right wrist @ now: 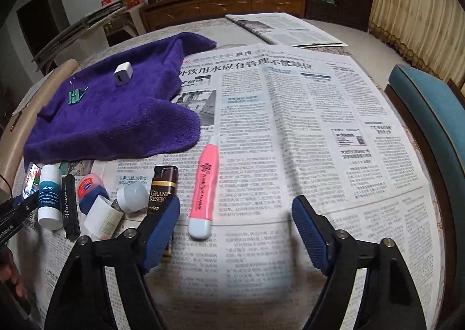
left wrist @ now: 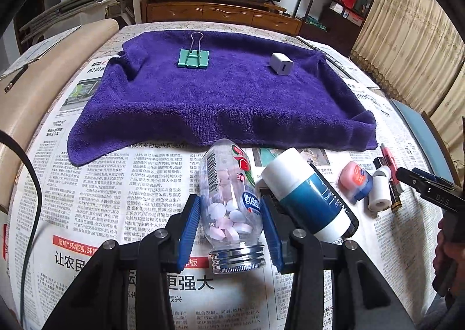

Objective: Organize rigid objects
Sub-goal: 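Grasp the pink highlighter with the right tool while left tool holds the pill bottle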

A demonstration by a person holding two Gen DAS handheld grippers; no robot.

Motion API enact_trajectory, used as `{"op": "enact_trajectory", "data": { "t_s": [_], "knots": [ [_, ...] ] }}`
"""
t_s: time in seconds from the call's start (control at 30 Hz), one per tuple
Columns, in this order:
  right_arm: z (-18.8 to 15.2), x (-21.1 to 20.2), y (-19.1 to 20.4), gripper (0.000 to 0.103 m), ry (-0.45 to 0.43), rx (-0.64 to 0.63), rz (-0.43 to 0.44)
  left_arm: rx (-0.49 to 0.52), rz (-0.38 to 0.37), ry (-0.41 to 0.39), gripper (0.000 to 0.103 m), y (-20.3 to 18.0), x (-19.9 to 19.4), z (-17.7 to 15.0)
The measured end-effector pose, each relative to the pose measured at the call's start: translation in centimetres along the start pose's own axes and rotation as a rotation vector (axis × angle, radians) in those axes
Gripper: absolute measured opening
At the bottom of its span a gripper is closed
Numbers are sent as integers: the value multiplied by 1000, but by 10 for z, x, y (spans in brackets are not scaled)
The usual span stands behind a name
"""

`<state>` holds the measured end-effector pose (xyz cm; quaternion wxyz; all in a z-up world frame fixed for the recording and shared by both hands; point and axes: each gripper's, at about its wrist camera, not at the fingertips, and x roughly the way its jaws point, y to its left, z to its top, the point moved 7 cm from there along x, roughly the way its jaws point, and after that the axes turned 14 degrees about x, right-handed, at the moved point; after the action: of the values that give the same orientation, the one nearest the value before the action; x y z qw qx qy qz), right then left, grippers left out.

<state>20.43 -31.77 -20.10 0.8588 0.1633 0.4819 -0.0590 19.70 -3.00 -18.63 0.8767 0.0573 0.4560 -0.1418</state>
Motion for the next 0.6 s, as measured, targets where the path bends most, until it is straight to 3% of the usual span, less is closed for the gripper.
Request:
{"op": "enact_trajectory", "data": {
  "t_s": [0.3,0.5,0.6],
  "knots": [
    [1,12,11,66,-25,-56,-91,-13,-23,-7,40,4,0,2],
    [4,16,13,66,-31,-27,-55,-18,-32,-6,40,4,1,2],
    [3,16,19,56,-37,-40,-49,-13,-27,-8,40,5,0,1]
  ]
}}
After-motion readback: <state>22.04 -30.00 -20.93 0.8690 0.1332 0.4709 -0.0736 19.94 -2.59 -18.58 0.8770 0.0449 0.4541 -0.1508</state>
